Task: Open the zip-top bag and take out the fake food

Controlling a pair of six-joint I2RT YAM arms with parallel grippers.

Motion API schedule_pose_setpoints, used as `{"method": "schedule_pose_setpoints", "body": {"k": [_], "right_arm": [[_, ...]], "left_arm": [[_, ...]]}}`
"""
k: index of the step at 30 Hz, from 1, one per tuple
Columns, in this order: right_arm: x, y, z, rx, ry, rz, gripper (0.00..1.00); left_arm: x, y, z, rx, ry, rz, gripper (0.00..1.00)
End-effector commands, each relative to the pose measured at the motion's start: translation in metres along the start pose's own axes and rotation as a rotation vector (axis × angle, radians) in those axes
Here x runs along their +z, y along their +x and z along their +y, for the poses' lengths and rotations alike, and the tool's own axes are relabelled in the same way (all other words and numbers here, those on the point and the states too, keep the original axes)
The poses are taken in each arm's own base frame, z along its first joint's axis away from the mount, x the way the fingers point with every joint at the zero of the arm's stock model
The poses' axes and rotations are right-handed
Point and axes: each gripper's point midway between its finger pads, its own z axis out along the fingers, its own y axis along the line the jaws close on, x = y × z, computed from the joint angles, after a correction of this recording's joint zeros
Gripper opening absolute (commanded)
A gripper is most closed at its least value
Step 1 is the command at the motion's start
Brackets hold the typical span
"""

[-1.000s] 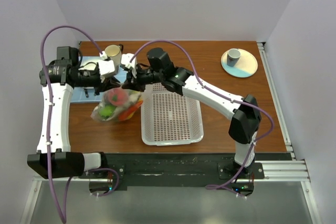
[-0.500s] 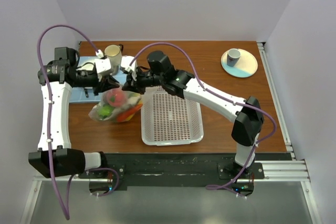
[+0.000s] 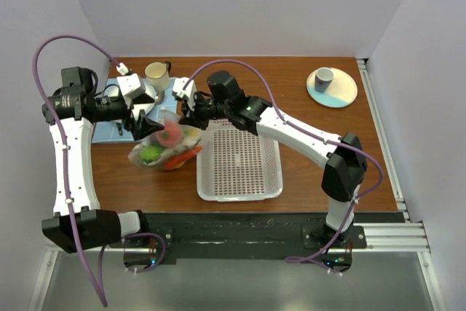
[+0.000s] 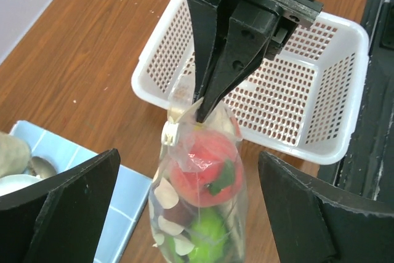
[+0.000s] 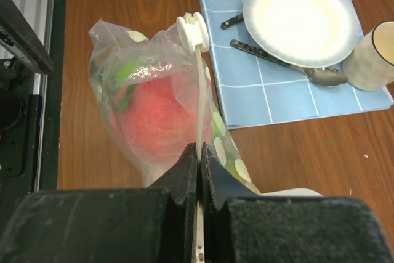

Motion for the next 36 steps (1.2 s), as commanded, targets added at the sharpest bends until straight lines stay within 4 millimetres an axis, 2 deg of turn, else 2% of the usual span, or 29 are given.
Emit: {"method": "schedule_pose_setpoints", "body": {"k": [1,5,8,11,13,18,23,25,28,31,34,36], "right_arm": [[-0.024,-0.031,-0.005,-0.037,0.052,-0.055,0.00],[-0.030,-0.036,-0.006,-0.042,0.065,-0.067,0.00],[-0.033,-0.039,-0.007,-0.041,0.072,-0.079,0.00],[-0.034,-0.041,-0.005,-0.034,0.061,-0.086,0.00],[-0.034,-0.041,-0.002,-0.024,0.047,-0.090,0.00],[-0.030,-0.037,0.002,0.000,0.030,-0.096,0.00],[-0.029,-0.036,0.003,0.011,0.023,-0.095,0.00],[-0.030,-0.038,0.003,0.013,0.026,-0.100,0.00],[-0.030,-0.042,0.002,0.016,0.028,-0.110,0.00],[-0.031,-0.047,0.004,0.023,0.017,-0.128,0.00],[-0.029,-0.048,0.004,0.034,0.014,-0.131,0.00],[-0.029,-0.049,0.004,0.037,0.016,-0.134,0.00]], "left_arm": [[0.005,0.005,-0.010,-0.039,0.042,-0.043,1.00],[0.011,0.017,-0.010,-0.047,0.060,-0.051,0.93],[0.016,0.025,-0.005,-0.073,0.071,-0.051,0.84],[0.019,0.021,-0.003,-0.092,0.095,-0.080,0.76],[0.019,0.011,-0.003,-0.084,0.109,-0.118,0.69],[0.018,-0.002,-0.002,-0.086,0.124,-0.170,0.68],[0.018,-0.006,-0.005,-0.084,0.137,-0.191,0.63],[0.020,-0.002,-0.007,-0.093,0.139,-0.188,0.61],[0.022,0.005,-0.006,-0.098,0.139,-0.179,0.51],[0.023,0.007,-0.004,-0.101,0.142,-0.183,0.35],[0.023,0.006,-0.004,-0.108,0.149,-0.185,0.03],[0.023,0.007,-0.003,-0.084,0.152,-0.175,0.00]]}}
